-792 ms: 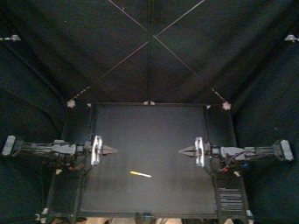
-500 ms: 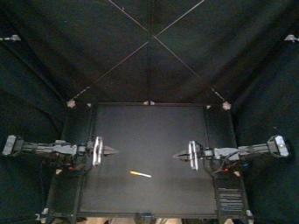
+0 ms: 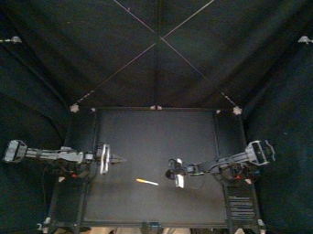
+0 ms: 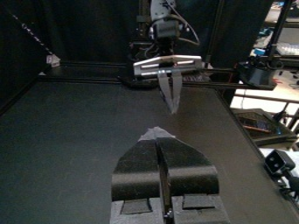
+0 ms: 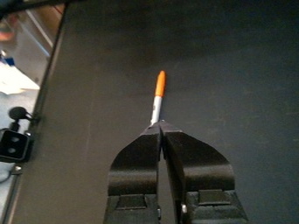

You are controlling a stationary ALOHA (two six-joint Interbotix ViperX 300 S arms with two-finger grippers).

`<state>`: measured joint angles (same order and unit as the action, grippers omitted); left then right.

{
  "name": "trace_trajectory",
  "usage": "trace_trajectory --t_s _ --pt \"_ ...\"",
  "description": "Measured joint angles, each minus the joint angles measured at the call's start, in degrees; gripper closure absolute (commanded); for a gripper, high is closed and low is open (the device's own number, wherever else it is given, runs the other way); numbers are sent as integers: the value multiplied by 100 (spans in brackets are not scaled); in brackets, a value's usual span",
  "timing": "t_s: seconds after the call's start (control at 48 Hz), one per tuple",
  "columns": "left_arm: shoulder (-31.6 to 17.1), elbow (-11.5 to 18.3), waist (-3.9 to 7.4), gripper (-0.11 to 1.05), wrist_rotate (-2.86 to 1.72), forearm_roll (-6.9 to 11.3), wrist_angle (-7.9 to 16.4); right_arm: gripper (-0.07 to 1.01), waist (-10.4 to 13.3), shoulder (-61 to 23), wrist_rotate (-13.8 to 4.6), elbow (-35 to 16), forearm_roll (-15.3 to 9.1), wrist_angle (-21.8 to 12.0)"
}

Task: Uncap the pen

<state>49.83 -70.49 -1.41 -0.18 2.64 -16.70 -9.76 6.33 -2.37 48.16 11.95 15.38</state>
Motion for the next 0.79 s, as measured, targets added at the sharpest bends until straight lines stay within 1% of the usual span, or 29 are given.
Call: trace_trajectory --t_s 0.042,0.062,0.125,0.146,0.188,0.208,0.25,0.271,0.292,0.333,0.354,0.396,0.417,0.458,0.479,0.5,0.542,0.562,0.604,0.646,0.667,0.708,0.75,0.792 --pt "0 -9 -9 96 0 9 -9 59 0 -211 -9 -123 18 -97" --pt "0 -9 -9 95 -9 9 0 55 0 -299 -9 -176 26 -158" --pt "0 -9 -9 95 0 18 0 43 0 -536 -9 -369 44 -378" --pt "0 -9 0 94 -9 18 0 39 0 -606 -9 -431 44 -448" --pt "0 -9 -9 94 0 18 -9 33 0 -747 -9 -562 53 -606" --pt "0 -9 -9 93 -9 26 -9 31 0 -809 -9 -624 53 -686" --pt "0 -18 -9 93 0 18 -9 28 0 -932 -9 -756 44 -835" --pt "0 -26 -9 92 -9 26 0 27 0 -984 -9 -826 44 -914" --pt "0 -26 -9 92 0 26 0 27 0 -1072 -9 -905 44 -1011" --pt "0 -35 -9 91 -9 18 -9 27 9 -1169 -9 -1011 35 -1151" --pt "0 -35 0 90 0 26 0 27 9 -1213 -9 -1055 26 -1204" --pt "0 -35 0 89 0 26 0 27 9 -1301 -9 -1151 18 -1301" --pt "0 -44 0 88 -9 26 0 27 18 -1336 -9 -1187 9 -1336" --pt "0 -44 0 87 -9 26 -9 26 9 -1433 -9 -1257 -9 -1389" --pt "0 -53 0 86 0 26 0 26 18 -1485 -9 -1292 -18 -1389" --pt "0 -53 -9 86 -9 26 -9 26 18 -1538 -9 -1327 -9 -1397" --pt "0 -62 -9 85 -9 26 0 26 18 -1635 -9 -1389 -9 -1406" --pt "0 -70 -9 85 0 26 0 26 18 -1705 -9 -1433 -18 -1415" --pt "-9 -88 -9 84 -9 26 0 26 18 -1793 -9 -1494 -18 -1424" --pt "0 -97 0 83 0 26 0 26 18 -1872 -9 -1556 -35 -1450" --pt "0 -97 -9 83 -9 26 0 26 18 -1907 -9 -1591 -53 -1477" --pt "0 -105 -9 83 0 26 0 26 18 -1978 -9 -1661 -62 -1512" --pt "0 -114 -9 83 -9 26 0 26 18 -2030 -9 -1705 -79 -1556" --pt "0 -123 0 83 0 18 0 26 26 -2065 -9 -1767 -97 -1608"
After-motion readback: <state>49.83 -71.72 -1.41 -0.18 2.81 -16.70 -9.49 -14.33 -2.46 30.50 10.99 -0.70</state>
